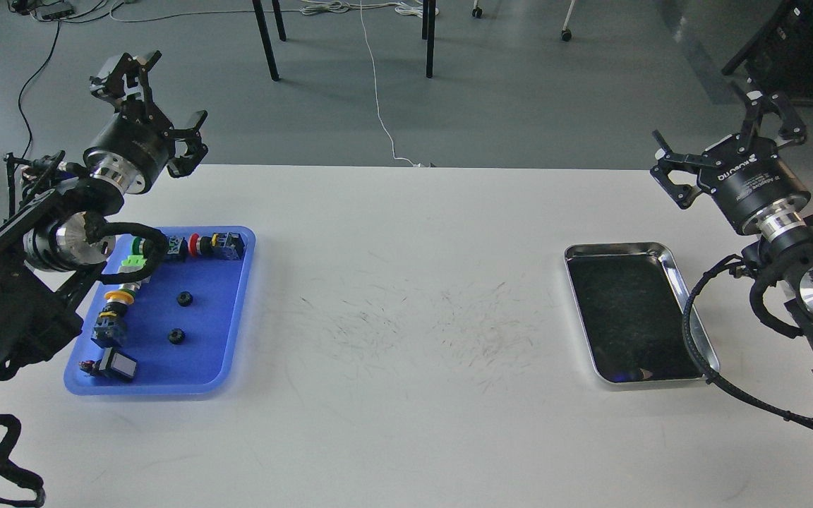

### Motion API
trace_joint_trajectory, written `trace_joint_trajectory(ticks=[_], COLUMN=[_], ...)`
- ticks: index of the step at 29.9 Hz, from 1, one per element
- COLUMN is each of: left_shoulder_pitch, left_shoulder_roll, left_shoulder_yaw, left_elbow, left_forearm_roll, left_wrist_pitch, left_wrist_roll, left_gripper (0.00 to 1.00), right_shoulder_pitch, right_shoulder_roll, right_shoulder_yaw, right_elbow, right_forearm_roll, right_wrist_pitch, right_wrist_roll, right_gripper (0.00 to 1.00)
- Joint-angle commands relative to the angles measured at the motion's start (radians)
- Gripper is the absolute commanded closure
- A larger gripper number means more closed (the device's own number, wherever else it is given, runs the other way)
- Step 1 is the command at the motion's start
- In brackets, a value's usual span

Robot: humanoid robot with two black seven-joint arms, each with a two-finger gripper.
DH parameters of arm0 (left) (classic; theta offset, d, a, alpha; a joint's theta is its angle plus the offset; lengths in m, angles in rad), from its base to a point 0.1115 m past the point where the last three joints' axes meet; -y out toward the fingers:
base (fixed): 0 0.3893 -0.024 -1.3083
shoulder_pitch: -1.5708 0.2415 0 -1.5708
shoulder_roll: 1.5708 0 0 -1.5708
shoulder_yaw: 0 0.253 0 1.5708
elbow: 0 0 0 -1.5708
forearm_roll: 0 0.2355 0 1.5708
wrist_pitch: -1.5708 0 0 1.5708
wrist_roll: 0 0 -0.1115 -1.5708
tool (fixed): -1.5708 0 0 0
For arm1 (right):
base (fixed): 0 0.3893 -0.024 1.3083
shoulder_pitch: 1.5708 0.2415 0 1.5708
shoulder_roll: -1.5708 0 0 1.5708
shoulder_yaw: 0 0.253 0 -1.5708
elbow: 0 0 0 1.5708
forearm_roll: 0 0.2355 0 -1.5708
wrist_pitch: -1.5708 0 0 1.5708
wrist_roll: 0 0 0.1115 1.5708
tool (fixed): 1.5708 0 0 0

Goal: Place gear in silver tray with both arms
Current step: 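Move the left gripper down over the blue tray toward a black gear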

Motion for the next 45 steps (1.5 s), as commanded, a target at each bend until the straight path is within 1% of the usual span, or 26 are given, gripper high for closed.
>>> trace_joint_trajectory(ticks=[1,3,9,12,18,24,27,30,31,34,39,40,42,43,45], left_shoulder_pitch=[-0.002,-0.005,-0.007,-0.009,-0.01,-0.007,-0.001,-0.004,-0.008,-0.01,-0.01,-0.001,-0.001,-0.002,-0.001], left_shoulder_roll=[0.0,0.003,0.008,0.008,0.006,0.023,0.07,0.139,0.17,0.245,0.249,0.41,0.416,0.472,0.538], left_shoulder_yaw=[0.001,0.0,0.003,0.003,0.007,0.018,0.038,0.122,0.153,0.168,0.168,0.176,0.176,0.179,0.179], left_elbow=[0.004,0.005,0.008,0.007,0.007,-0.013,-0.058,-0.124,-0.144,-0.203,-0.207,-0.311,-0.312,-0.358,-0.404], left_forearm_roll=[0.0,0.0,0.0,0.0,0.008,0.012,0.02,0.026,0.029,0.069,0.072,0.198,0.201,0.209,0.218], left_wrist_pitch=[-0.001,0.0,0.0,-0.001,-0.009,0.008,0.009,0.021,0.028,0.063,0.066,0.086,0.086,0.053,0.016], left_wrist_roll=[0.0,0.011,0.015,0.006,0.005,0.001,0.003,0.001,0.001,0.001,0.001,0.014,0.014,0.038,0.072], left_gripper=[0.02,0.02,0.02,0.02,0.02,0.02,0.02,0.02,0.02,0.02,0.02,0.02,0.02,0.02,0.02], right_shoulder_pitch=[0.0,0.002,0.003,0.003,0.002,0.002,0.002,0.003,0.003,0.003,0.003,0.003,0.003,0.003,-0.001], right_shoulder_roll=[0.0,0.006,0.009,0.008,0.008,0.006,0.0,-0.002,-0.003,-0.011,-0.011,-0.032,-0.032,-0.032,-0.034], right_shoulder_yaw=[-0.001,-0.001,-0.001,-0.001,0.0,0.002,0.002,0.002,0.002,0.002,0.002,0.011,0.013,0.031,0.039], right_elbow=[0.0,-0.002,-0.002,0.0,-0.002,-0.003,-0.002,-0.002,-0.002,0.001,0.001,0.001,0.001,0.018,0.038], right_forearm_roll=[0.0,0.0,0.0,0.0,0.0,0.0,0.0,0.0,0.0,0.0,0.0,0.0,0.0,0.0,0.0], right_wrist_pitch=[0.0,0.0,0.005,0.008,0.008,0.006,0.006,0.006,0.006,0.008,0.008,0.009,0.009,0.005,0.0], right_wrist_roll=[0.0,0.0,0.0,-0.001,-0.001,0.0,0.0,-0.001,-0.001,0.0,0.0,0.0,-0.001,-0.001,-0.001], right_gripper=[0.01,0.01,0.01,0.01,0.01,0.01,0.01,0.01,0.01,0.01,0.01,0.01,0.01,0.01,0.01])
